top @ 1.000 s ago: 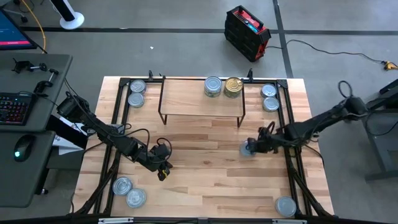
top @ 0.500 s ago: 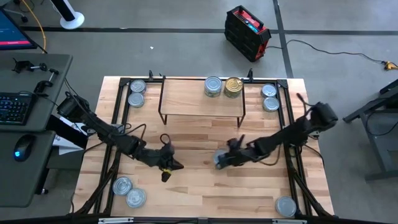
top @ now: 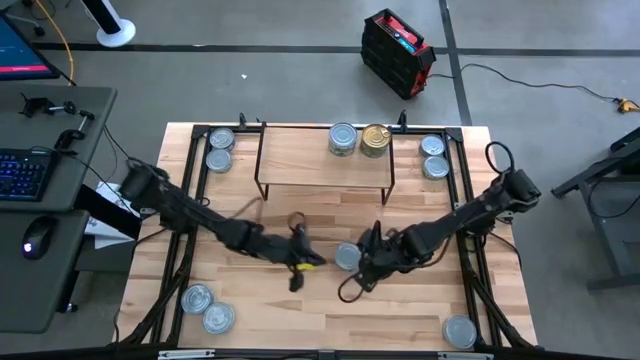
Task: Stack canned seafood by type on shelf
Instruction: Put the light green tuna can on the shelf
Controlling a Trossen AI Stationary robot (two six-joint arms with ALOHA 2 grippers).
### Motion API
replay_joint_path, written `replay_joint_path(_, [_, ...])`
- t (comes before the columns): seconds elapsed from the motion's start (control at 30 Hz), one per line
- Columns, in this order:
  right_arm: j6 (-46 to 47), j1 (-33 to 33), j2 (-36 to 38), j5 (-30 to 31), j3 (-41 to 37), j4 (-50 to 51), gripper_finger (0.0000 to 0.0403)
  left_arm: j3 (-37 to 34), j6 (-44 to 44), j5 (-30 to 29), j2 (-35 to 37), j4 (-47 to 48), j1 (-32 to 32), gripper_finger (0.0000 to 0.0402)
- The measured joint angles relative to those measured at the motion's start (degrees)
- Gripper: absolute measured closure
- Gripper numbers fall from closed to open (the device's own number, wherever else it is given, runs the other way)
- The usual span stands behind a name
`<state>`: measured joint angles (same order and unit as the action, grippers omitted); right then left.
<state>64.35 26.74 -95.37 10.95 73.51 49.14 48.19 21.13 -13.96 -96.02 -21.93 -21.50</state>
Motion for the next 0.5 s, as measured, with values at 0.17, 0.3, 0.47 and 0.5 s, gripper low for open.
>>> replay_joint_path(0.17, [-0.3, 2.8, 0.0, -1.2, -8.6, -3.8, 0.0403, 10.2, -6.2, 0.1, -11.0, 6.4, 1.5, 0.0401])
replay_joint_path(0.3, [-0.2, 3.5, 0.0, -1.3, -17.5, -13.2, 0.0403, 14.5, -6.6, -0.2, -15.7, 9.6, 3.7, 0.0401])
replay_joint_path(0.47, [-0.1, 2.5, 0.0, 5.6, -24.9, -26.7, 0.0403, 14.7, -6.4, -3.5, -16.5, 9.8, 5.8, 0.0401])
replay_joint_path(0.5, [-0.3, 2.1, 0.0, 6.8, -25.9, -28.8, 0.0403, 14.6, -6.5, -3.5, -16.5, 10.2, 6.0, 0.0401])
